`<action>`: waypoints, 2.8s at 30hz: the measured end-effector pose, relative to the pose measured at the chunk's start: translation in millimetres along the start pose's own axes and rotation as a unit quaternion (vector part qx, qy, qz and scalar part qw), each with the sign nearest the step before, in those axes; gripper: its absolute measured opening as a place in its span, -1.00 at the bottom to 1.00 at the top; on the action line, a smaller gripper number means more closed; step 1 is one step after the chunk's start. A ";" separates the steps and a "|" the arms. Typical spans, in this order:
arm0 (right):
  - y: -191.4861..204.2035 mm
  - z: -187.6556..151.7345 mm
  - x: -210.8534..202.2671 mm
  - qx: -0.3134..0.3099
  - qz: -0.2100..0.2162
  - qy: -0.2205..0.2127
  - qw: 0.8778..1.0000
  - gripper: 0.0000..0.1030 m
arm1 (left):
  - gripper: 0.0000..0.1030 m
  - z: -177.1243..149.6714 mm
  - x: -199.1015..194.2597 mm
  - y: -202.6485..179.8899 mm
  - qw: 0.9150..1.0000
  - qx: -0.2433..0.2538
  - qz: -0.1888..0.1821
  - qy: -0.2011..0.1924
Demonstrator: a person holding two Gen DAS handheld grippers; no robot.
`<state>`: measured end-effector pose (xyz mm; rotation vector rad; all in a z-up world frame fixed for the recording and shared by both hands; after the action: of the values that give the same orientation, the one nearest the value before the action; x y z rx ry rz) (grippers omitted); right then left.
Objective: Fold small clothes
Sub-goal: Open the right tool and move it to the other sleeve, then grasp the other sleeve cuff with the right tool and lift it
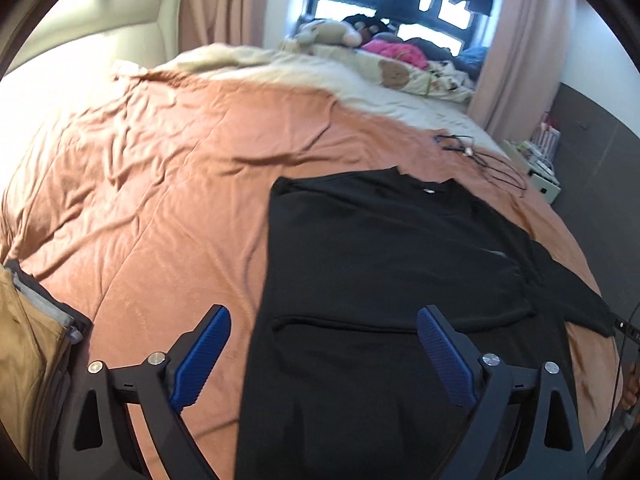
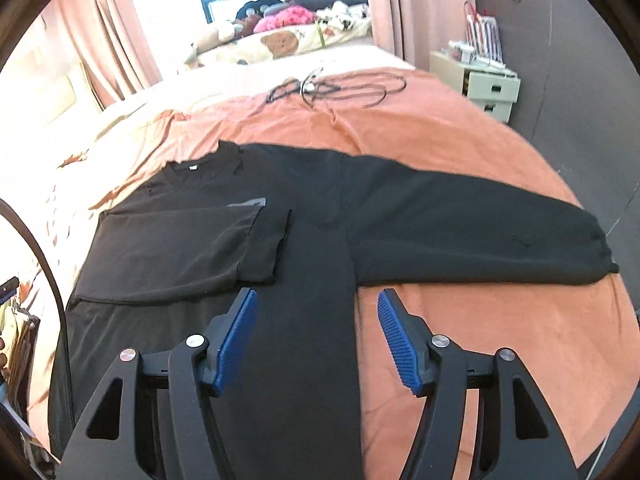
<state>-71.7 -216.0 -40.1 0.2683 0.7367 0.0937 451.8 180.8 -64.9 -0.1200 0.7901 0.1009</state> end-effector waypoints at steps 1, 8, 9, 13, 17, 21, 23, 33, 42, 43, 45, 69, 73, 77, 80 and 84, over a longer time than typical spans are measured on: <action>-2.5 -4.0 -8.8 0.001 0.001 -0.010 1.000 0.18 | 0.90 -0.1 -5.2 -5.7 1.000 0.004 0.003 -0.006; -10.4 -23.0 -50.4 -0.005 0.008 -0.034 0.999 0.23 | 0.91 -2.3 -33.5 -45.9 0.999 0.032 -0.003 -0.032; -11.4 -24.1 -53.4 -0.001 0.012 -0.034 0.999 0.29 | 0.91 -2.1 -36.6 -51.5 0.999 0.032 -0.006 -0.035; -17.8 -27.9 -67.9 0.003 0.008 -0.043 0.999 0.73 | 0.91 -3.0 -49.0 -71.8 0.998 0.030 -0.026 -0.048; -27.6 -28.9 -74.0 0.016 0.017 -0.044 0.999 0.77 | 0.91 -5.2 -57.6 -89.0 0.997 0.025 -0.049 -0.048; -48.3 -30.5 -78.0 0.036 0.034 -0.050 0.998 0.77 | 0.91 -6.0 -63.7 -103.7 0.997 0.021 -0.053 -0.055; -58.1 -33.8 -77.8 0.039 0.034 -0.052 0.997 0.77 | 0.91 -5.1 -65.7 -110.1 0.996 0.022 -0.060 -0.061; -95.9 -45.5 -57.3 0.081 0.051 -0.026 0.995 0.78 | 0.96 -6.6 -58.1 -130.9 0.996 0.029 -0.061 -0.059; -131.1 -38.9 -19.8 0.154 0.046 0.011 0.987 0.78 | 0.96 -9.5 -19.1 -136.8 0.997 0.040 -0.062 -0.029; -138.4 -35.5 -15.5 0.166 0.041 0.009 0.985 0.78 | 0.96 -9.0 -15.0 -136.3 0.997 0.040 -0.061 -0.027; -148.1 -30.8 -7.3 0.179 0.027 0.011 0.984 0.78 | 0.96 -7.1 -4.1 -134.1 0.998 0.031 -0.059 -0.022; -218.7 -5.4 90.0 0.405 -0.026 -0.051 0.912 0.34 | 0.92 -30.2 77.2 -63.8 0.992 -0.116 -0.050 -0.010; -226.6 -5.3 92.3 0.459 -0.026 -0.093 0.883 0.33 | 0.92 -34.1 79.5 -50.2 0.990 -0.137 -0.034 -0.008; -225.2 -5.5 92.5 0.476 -0.029 -0.117 0.871 0.06 | 0.92 -37.8 79.6 -39.0 0.987 -0.158 -0.029 -0.008; -222.3 -5.3 92.6 0.468 -0.030 -0.117 0.876 -0.57 | 0.91 -38.1 77.2 -33.2 0.986 -0.166 -0.028 -0.013; -204.8 2.6 79.0 0.423 -0.020 -0.141 0.895 -0.83 | 0.91 -37.4 74.2 -27.6 0.984 -0.175 -0.030 -0.021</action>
<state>-13.6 -399.4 -145.8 1.0786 0.4534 -0.3143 481.2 151.4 -142.0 -0.4734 0.7211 0.1845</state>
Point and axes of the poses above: each gripper's, at about its wrist camera, not at the fingertips, and x roughly the way its jaws point, y to its left, z to its top, the point moved 2 cm from there along x, roughly the way its jaws point, and after that the axes turned 8 degrees about x, right-handed, at the moved point
